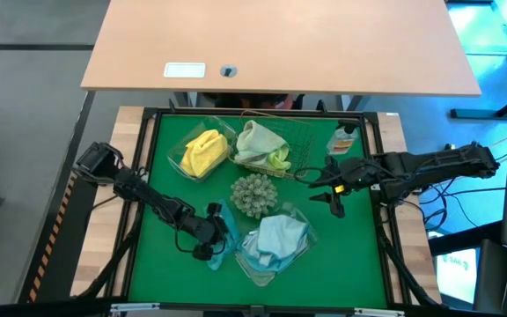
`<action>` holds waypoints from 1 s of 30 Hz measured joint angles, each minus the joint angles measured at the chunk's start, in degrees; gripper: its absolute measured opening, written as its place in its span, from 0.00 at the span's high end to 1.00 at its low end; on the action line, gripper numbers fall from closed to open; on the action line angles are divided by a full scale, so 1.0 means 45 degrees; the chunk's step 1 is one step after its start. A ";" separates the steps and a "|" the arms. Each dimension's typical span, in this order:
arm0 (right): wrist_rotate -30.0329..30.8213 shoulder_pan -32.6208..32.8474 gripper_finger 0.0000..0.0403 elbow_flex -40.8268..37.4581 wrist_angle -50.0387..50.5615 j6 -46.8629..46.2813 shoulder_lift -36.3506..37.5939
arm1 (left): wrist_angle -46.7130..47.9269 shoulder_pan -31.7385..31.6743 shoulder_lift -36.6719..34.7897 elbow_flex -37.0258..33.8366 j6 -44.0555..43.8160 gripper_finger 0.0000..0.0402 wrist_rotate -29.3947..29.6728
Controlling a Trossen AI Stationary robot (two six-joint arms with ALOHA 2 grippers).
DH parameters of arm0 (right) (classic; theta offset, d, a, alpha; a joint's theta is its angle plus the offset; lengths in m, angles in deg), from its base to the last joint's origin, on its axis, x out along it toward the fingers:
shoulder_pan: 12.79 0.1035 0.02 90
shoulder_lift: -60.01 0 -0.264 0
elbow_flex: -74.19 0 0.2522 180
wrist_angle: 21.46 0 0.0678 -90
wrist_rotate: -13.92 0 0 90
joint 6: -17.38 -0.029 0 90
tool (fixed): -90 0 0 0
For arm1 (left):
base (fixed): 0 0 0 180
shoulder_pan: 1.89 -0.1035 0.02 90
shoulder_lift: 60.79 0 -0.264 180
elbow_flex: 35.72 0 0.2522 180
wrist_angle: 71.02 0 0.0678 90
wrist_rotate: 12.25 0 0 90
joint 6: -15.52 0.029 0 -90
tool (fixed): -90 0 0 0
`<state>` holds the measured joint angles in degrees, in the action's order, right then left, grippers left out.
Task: Sort microfiber towel by color & place in baskets
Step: Put the blue microfiber towel into the bottom transparent bin
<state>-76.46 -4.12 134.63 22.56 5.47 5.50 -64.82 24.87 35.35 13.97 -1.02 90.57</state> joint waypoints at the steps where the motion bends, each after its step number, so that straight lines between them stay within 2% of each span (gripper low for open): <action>1: 0.0053 0.0000 0.55 0.0000 0.0000 0.0037 0.0000 | 0.0039 0.0000 0.0000 0.0062 0.0000 0.79 0.0000; 8: 0.0525 0.0000 0.55 -0.0584 -0.0610 0.0084 0.0094 | 0.0530 -0.0008 -0.0014 0.0734 -0.0010 0.97 -0.1212; 14: 0.0520 -0.0001 0.55 -0.2308 -0.2584 -0.0048 0.0381 | 0.3121 0.0000 -0.0875 0.1827 -0.0010 0.98 -0.1975; 18: 0.0479 -0.0005 0.55 -0.2755 -0.3178 -0.0402 0.0426 | 0.4589 0.0000 -0.1700 0.2773 0.0013 0.98 -0.2212; 24: 0.0515 -0.0010 0.55 -0.2769 -0.3395 -0.0440 0.0423 | 0.5053 0.0000 -0.2878 0.4431 0.0084 0.98 -0.2167; 30: 0.0515 -0.0015 0.55 -0.2769 -0.3837 -0.0401 0.0423 | 0.4773 -0.0092 -0.3456 0.6416 0.0244 0.98 -0.1133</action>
<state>-74.14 -4.19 122.17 5.30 3.67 7.41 -43.34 24.46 19.80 42.85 0.08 85.47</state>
